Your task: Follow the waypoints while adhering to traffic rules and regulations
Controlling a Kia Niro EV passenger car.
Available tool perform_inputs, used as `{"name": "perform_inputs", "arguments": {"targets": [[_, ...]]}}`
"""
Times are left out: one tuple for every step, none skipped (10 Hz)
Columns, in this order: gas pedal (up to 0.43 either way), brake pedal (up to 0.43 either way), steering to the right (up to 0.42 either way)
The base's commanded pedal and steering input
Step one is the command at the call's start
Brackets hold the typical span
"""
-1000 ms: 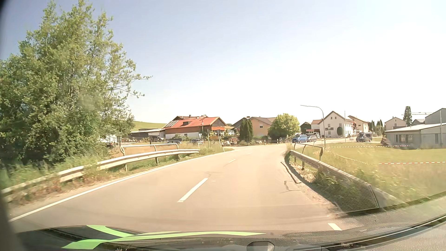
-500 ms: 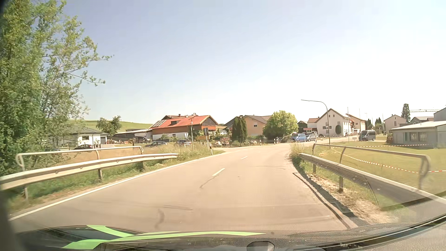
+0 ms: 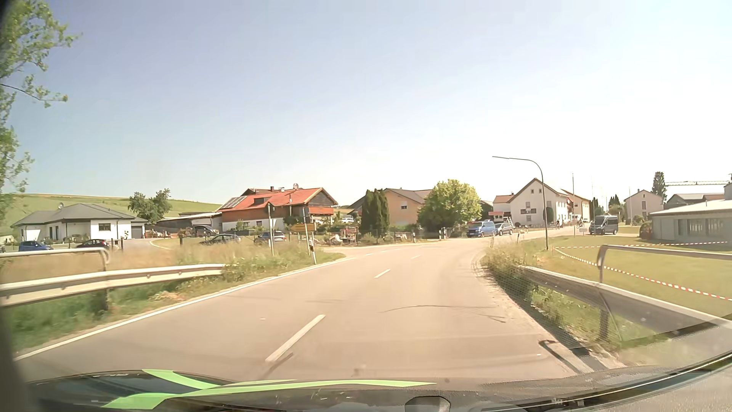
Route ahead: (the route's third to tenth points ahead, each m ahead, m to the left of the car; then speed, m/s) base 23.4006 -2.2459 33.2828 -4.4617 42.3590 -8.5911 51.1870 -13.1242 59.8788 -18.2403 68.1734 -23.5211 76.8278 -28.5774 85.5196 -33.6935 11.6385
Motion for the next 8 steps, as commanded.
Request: {"name": "perform_inputs", "arguments": {"targets": [[0.047,0.000,0.031],[0.039,0.000,0.031],[0.039,0.000,0.032],[0.039,0.000,0.034],[0.039,0.000,0.036],[0.039,0.000,0.037],[0.039,0.000,0.037],[0.039,0.000,0.037]]}}
